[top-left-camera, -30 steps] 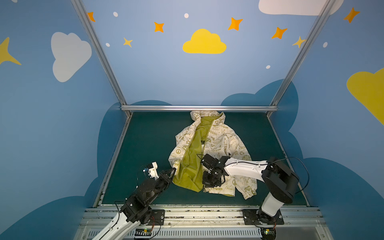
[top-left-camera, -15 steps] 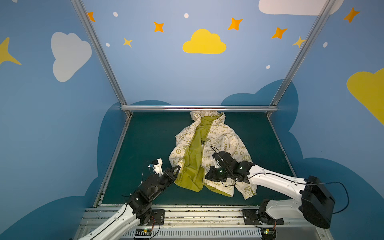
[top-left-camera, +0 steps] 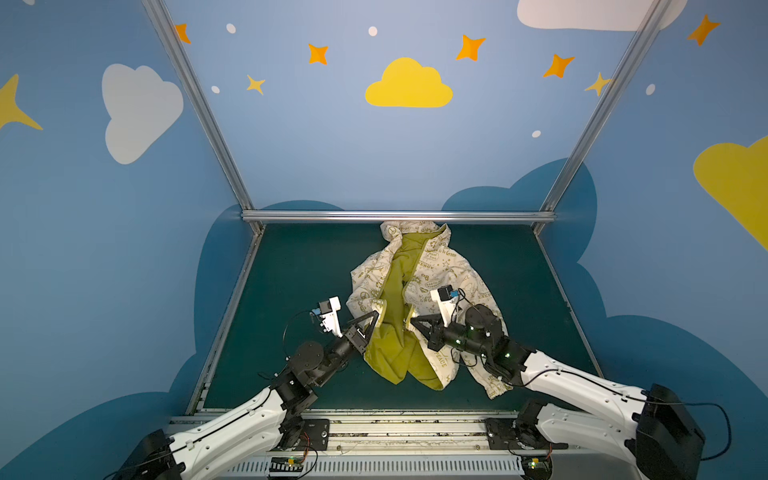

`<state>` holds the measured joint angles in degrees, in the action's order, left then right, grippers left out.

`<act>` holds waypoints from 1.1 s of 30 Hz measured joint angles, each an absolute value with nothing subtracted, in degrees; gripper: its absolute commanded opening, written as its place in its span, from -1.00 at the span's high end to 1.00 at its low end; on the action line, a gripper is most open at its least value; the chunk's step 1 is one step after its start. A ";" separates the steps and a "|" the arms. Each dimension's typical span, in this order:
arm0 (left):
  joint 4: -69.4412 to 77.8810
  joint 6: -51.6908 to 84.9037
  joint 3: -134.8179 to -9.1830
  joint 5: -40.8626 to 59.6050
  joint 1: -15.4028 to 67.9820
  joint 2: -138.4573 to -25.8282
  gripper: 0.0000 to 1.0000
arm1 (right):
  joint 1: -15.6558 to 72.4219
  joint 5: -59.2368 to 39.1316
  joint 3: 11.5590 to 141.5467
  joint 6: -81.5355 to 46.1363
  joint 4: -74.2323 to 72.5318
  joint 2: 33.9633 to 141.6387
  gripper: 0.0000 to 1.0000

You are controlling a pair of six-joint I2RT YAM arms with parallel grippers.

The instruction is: Zip up the jacket

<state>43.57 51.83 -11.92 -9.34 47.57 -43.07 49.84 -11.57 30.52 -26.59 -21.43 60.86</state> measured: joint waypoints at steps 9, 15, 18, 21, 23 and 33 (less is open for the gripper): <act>65.71 38.89 -14.68 -9.41 49.19 -57.56 0.94 | 48.62 -16.49 27.90 -23.64 -33.74 54.78 1.00; 73.21 35.51 -20.38 -7.22 49.36 -65.19 0.94 | 47.57 -19.53 27.64 -25.12 -36.91 53.01 1.00; 74.85 34.11 -22.90 -6.39 49.52 -65.52 0.94 | 46.92 -20.10 27.83 -26.50 -37.63 52.71 1.00; 76.14 32.51 -24.58 -5.89 49.56 -65.17 0.94 | 46.46 -21.12 28.45 -28.38 -38.48 52.90 1.00; 76.64 31.18 -25.10 -5.74 49.56 -64.73 0.94 | 46.19 -22.31 30.02 -29.63 -38.81 53.78 1.00; 77.17 25.93 -25.41 -5.54 49.56 -60.69 0.94 | 46.09 -27.62 36.64 -35.42 -44.40 59.68 1.00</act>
